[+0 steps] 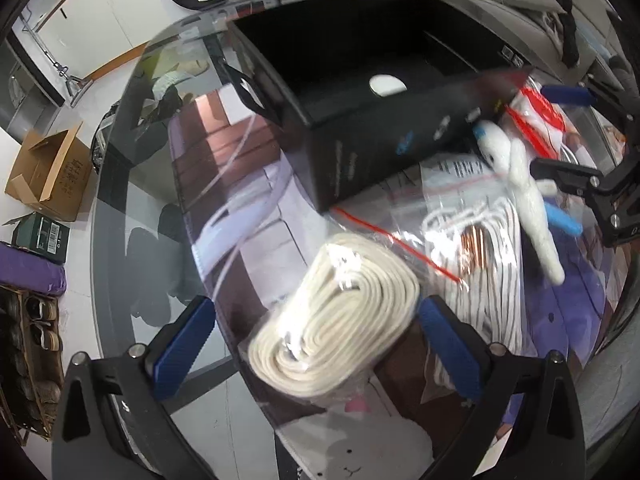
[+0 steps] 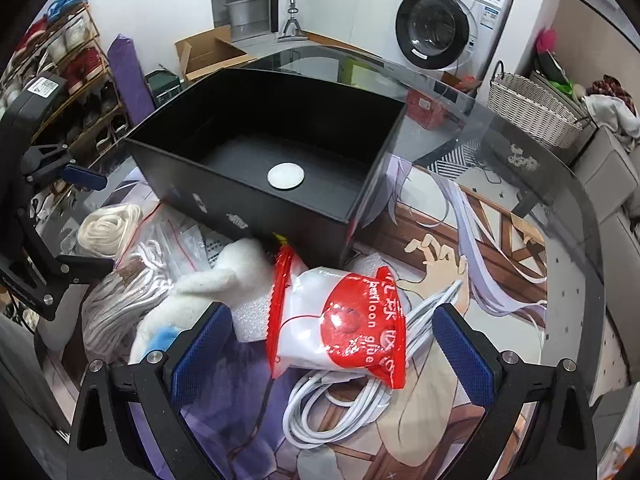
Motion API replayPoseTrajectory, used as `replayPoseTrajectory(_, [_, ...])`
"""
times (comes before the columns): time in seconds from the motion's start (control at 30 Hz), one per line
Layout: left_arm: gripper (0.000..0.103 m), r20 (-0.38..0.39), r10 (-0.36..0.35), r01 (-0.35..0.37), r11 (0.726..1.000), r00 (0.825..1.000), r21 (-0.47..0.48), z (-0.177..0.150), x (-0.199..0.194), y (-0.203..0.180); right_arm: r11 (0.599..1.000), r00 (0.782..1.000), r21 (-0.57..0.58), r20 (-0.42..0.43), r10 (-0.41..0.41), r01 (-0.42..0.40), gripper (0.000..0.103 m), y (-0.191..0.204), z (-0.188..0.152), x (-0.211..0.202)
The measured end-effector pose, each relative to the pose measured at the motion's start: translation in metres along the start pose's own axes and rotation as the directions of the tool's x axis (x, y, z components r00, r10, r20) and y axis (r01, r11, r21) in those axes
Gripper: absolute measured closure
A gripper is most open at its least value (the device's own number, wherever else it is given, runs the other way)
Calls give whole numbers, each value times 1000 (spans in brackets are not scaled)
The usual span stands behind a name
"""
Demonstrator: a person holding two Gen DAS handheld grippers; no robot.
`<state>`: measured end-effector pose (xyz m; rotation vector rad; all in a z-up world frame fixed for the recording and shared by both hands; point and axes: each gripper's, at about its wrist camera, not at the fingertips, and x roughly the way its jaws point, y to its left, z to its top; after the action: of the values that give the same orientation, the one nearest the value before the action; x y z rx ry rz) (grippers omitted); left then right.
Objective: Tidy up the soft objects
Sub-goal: 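Grasp the bag of white rope with the left tool while the right tool grasps the red balloon glue packet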
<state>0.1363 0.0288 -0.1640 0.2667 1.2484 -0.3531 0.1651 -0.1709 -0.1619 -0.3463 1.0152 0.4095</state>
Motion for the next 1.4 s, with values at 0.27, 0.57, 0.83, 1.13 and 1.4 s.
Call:
replayPoseTrajectory(0.27, [18,-84,-91,93,996,992,18,-18,-5,-39,979,975,2,-91,203,-204,1,10,-15,-17])
replayPoseTrajectory(0.57, [21,-37,-88,88,996,995,-7,4,-17,-40,994,995,-35,2,99,-99,10,-5,-9,-28])
replayPoseTrajectory(0.83, [25,-61,-43,44,999,997,17,-6,-6,-39,959,962,-88,-70,264,-269,26,4,6,-2])
replayPoseTrajectory(1.13, [26,-50,-9,6,998,999,-67,9,-1,-18,896,897,-146,-223,382,-418,26,31,-19,-28])
replayPoseTrajectory(1.4, [51,-9,-32,31,998,999,-62,-25,-6,-29,904,965,-342,-149,216,-255,26,54,-26,-14])
